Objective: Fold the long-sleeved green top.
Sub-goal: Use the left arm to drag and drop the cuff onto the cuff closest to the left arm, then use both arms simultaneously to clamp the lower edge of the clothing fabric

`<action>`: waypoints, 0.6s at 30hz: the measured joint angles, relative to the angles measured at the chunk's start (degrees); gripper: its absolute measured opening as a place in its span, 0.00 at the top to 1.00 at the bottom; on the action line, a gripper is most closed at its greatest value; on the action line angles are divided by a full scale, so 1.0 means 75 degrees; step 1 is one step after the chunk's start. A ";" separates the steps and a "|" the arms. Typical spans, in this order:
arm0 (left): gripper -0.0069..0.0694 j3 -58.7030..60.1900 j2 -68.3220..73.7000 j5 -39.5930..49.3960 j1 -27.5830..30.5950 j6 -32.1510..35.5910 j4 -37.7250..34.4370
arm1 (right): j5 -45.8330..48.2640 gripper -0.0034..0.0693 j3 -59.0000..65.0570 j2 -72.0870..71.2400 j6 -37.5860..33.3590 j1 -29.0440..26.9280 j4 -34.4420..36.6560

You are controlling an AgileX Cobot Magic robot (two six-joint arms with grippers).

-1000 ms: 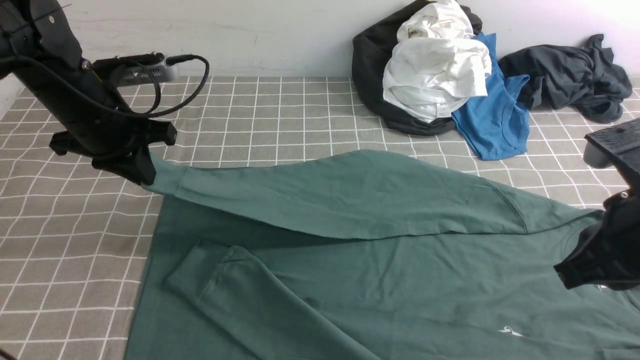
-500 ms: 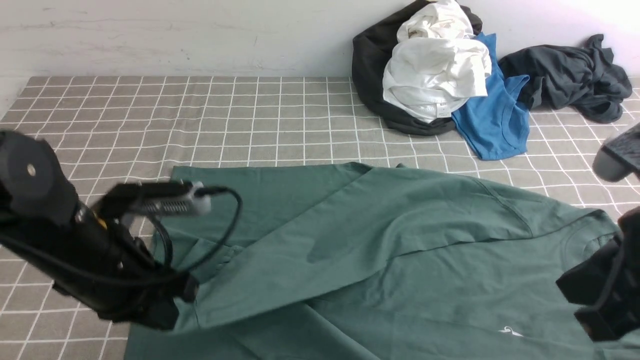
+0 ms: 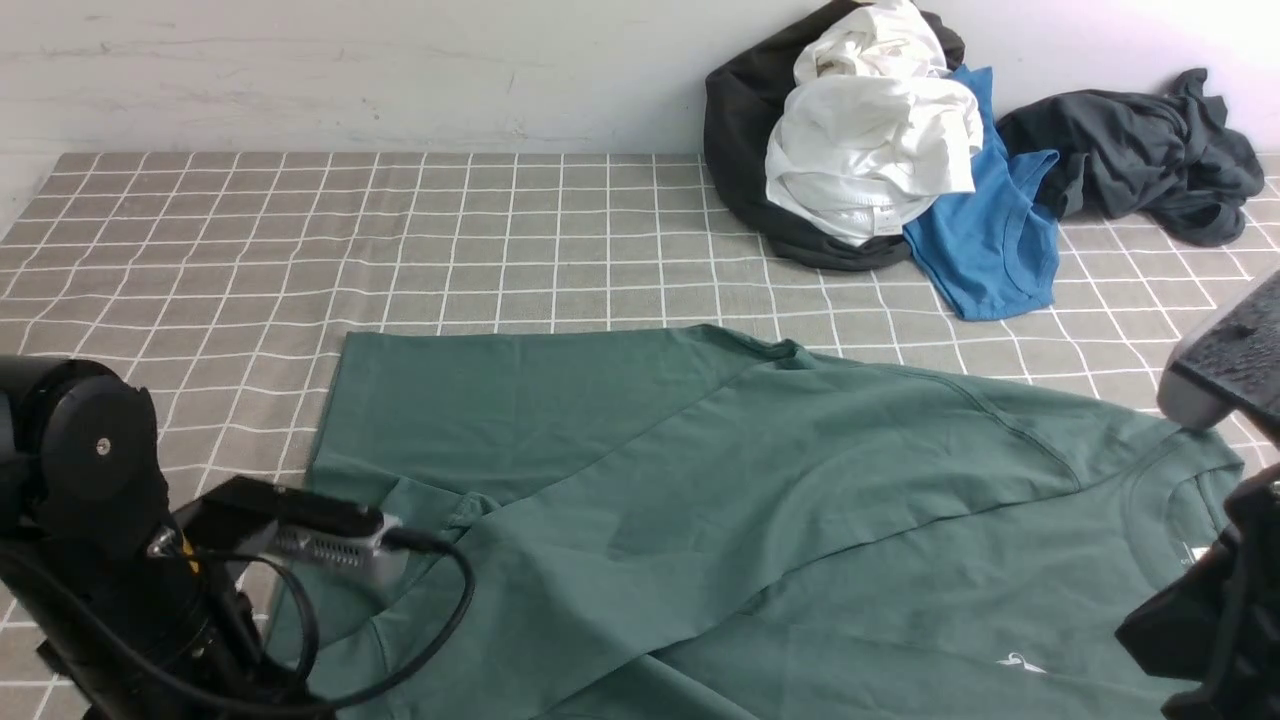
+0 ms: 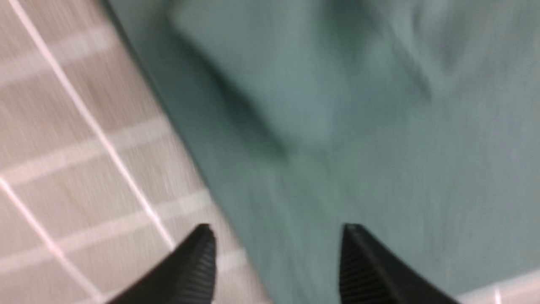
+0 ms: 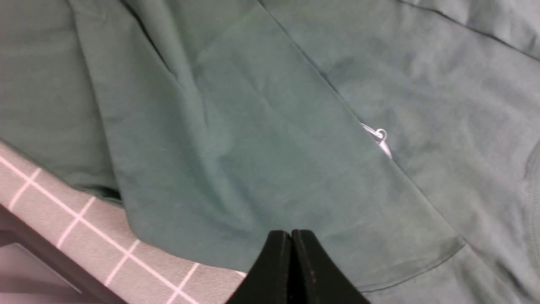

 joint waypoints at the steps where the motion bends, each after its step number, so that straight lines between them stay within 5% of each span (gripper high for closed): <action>1: 0.38 0.0000 0.0000 0.0089 -0.0015 0.0017 0.0000 | 0.0000 0.97 0.0000 0.0000 0.0006 0.0000 0.0027; 8: 0.30 0.0114 -0.0106 0.0493 -0.2002 0.0711 -0.0042 | 0.0034 0.97 0.0000 -0.0416 0.0015 0.0000 0.0513; 14: 0.30 0.1153 -0.0106 -0.0629 -0.4267 0.2169 0.0006 | 0.0043 0.97 0.0000 -0.0623 0.0001 0.0000 0.0444; 18: 0.30 0.1596 -0.0106 -0.1245 -0.4906 0.2635 0.0136 | 0.0043 0.97 0.0000 -0.0623 -0.0079 0.0000 0.0427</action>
